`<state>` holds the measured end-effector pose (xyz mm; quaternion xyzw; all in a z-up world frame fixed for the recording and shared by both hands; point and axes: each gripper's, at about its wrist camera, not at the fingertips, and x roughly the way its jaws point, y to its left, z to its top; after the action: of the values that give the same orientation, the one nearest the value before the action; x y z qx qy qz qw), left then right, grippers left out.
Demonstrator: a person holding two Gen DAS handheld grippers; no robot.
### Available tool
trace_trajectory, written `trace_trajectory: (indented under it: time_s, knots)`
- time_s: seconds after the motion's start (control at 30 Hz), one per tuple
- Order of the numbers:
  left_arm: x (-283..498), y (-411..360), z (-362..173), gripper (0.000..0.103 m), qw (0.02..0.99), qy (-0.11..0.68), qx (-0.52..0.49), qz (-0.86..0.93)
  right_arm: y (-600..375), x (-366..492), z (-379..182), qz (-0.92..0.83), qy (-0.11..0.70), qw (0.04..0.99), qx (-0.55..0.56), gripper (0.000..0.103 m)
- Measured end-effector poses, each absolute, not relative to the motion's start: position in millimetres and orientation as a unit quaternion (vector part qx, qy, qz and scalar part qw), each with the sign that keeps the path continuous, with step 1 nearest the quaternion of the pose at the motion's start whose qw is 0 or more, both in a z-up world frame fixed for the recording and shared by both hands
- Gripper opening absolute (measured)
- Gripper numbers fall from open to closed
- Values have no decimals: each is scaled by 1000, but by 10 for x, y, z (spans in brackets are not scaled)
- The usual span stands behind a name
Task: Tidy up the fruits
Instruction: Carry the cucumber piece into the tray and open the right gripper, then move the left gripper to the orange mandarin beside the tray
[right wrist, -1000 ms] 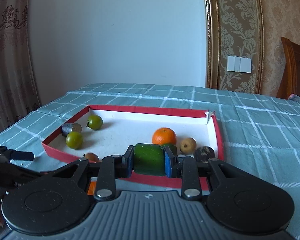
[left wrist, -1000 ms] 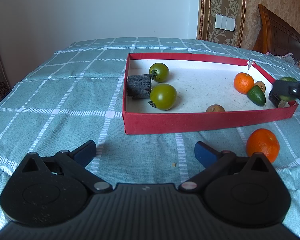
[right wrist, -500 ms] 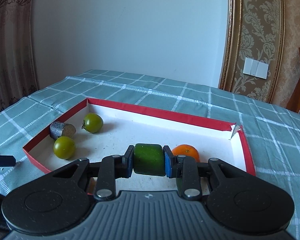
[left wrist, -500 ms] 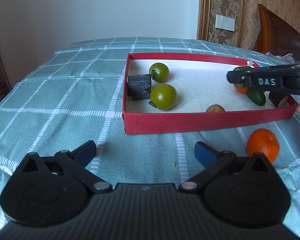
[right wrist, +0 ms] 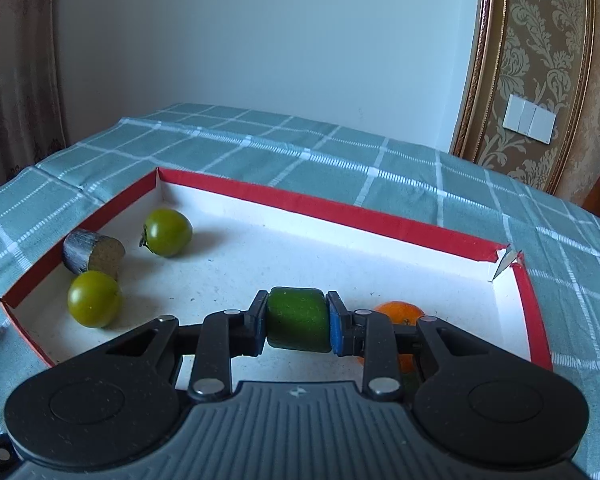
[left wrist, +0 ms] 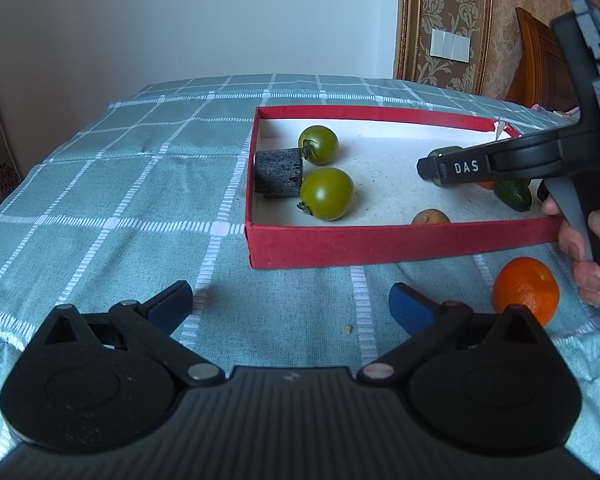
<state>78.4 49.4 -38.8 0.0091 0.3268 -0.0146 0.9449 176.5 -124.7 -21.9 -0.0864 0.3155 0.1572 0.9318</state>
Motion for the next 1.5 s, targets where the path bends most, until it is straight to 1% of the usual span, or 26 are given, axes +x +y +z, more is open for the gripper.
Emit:
trace_trajectory:
  time_s: [0.2, 0.63, 0.73, 0.8, 0.97, 1.03, 1.1, 1.17, 1.5]
  knots:
    - [785, 494, -389, 103, 945, 327, 9, -15, -1237, 1783, -225, 156, 319, 930, -91, 29]
    - [786, 496, -393, 103, 945, 327, 9, -15, -1328, 1745, -227, 158, 321, 931, -66, 30]
    - [786, 497, -392, 103, 945, 327, 9, -15, -1349, 1693, -208, 155, 320, 932, -66, 35]
    - [786, 497, -391, 103, 945, 327, 9, -15, -1377, 1660, -197, 157, 320, 932, -63, 46]
    - [787, 497, -391, 103, 945, 327, 9, -15, -1440, 1526, -139, 151, 308, 937, -61, 50]
    - [786, 498, -391, 103, 945, 327, 9, -15, -1492, 1444, -105, 151, 301, 940, -56, 53]
    - [787, 496, -391, 103, 945, 327, 9, -15, -1552, 1346, -71, 145, 290, 944, -56, 60]
    - [787, 496, -391, 103, 945, 327, 9, -15, -1640, 1254, -35, 145, 281, 948, -48, 64]
    - [788, 495, -391, 103, 945, 327, 9, -15, -2124, 721, 16, 134, 254, 958, -16, 65]
